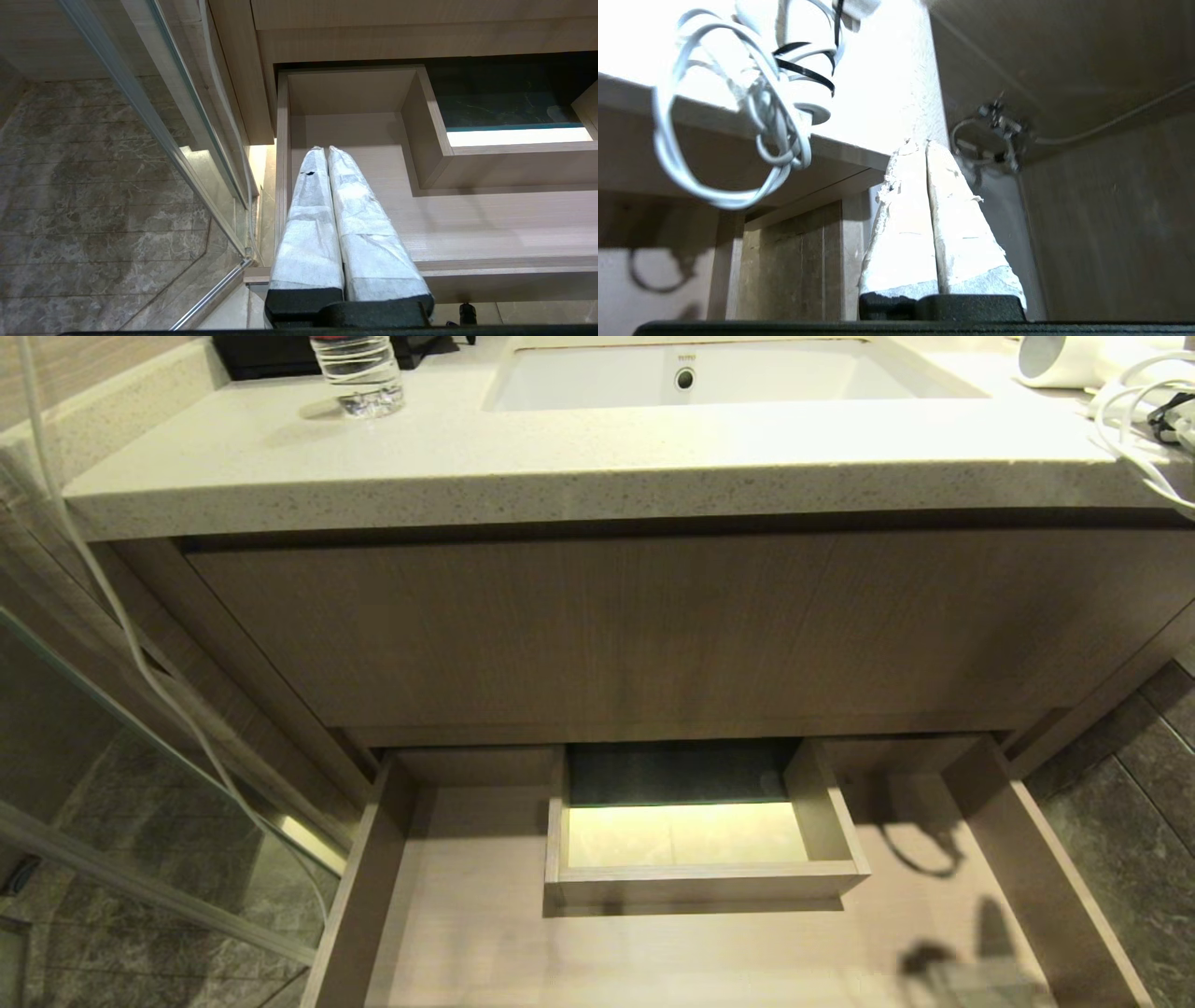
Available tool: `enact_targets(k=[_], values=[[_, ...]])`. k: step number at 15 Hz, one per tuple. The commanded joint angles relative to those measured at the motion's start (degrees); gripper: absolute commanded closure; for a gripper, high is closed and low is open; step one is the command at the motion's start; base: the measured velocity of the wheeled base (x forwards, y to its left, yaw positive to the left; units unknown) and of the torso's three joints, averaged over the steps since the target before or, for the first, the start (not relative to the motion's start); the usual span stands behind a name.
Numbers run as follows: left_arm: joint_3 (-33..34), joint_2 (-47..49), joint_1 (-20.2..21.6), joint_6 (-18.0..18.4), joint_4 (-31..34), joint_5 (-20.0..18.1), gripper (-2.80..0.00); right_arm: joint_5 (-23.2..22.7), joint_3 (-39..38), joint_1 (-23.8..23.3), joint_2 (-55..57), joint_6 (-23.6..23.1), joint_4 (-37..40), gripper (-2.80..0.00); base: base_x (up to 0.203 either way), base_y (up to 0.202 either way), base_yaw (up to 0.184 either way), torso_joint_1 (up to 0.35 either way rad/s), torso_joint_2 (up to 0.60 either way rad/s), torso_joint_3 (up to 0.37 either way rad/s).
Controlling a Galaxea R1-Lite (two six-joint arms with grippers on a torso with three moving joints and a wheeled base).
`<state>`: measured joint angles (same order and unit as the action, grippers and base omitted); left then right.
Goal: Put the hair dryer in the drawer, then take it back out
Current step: Pick up the hairdryer
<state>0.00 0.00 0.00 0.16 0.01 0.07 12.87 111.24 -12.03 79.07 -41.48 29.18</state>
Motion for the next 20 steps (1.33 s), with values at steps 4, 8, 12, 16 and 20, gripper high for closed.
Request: enact_targets(k=[4,8,12,16,20], values=[[0.0,0.0,0.0,0.0,0.1,0.0,0.0,5.8,-0.6,2.8,8.7,7.1,-4.3,0.0,0.0,0.0,0.0,0.0,0.0,0.0],[0.0,0.0,0.0,0.0,0.0,0.0,0.0,6.9,-0.7,4.6,7.8,9.2,-6.1,0.0,0.0,0.0,0.0,0.0,0.0,0.0],[0.0,0.0,0.0,0.0,0.0,0.0,0.0,6.8,-0.9,4.6,6.9,9.1,-9.5,-2.8,0.0,0.0,0.0,0.0,0.0,0.0],[0.0,0.0,0.0,0.0,0.0,0.0,0.0,8.3,-2.4,4.2,7.2,9.0,-11.0,-2.8,0.0,0.0,0.0,0.0,0.0,0.0],[0.0,0.0,0.0,0.0,0.1,0.0,0.0,12.3,-2.7,2.8,7.9,9.2,-11.2,-2.8,0.0,0.0,0.0,0.0,0.0,0.0]])
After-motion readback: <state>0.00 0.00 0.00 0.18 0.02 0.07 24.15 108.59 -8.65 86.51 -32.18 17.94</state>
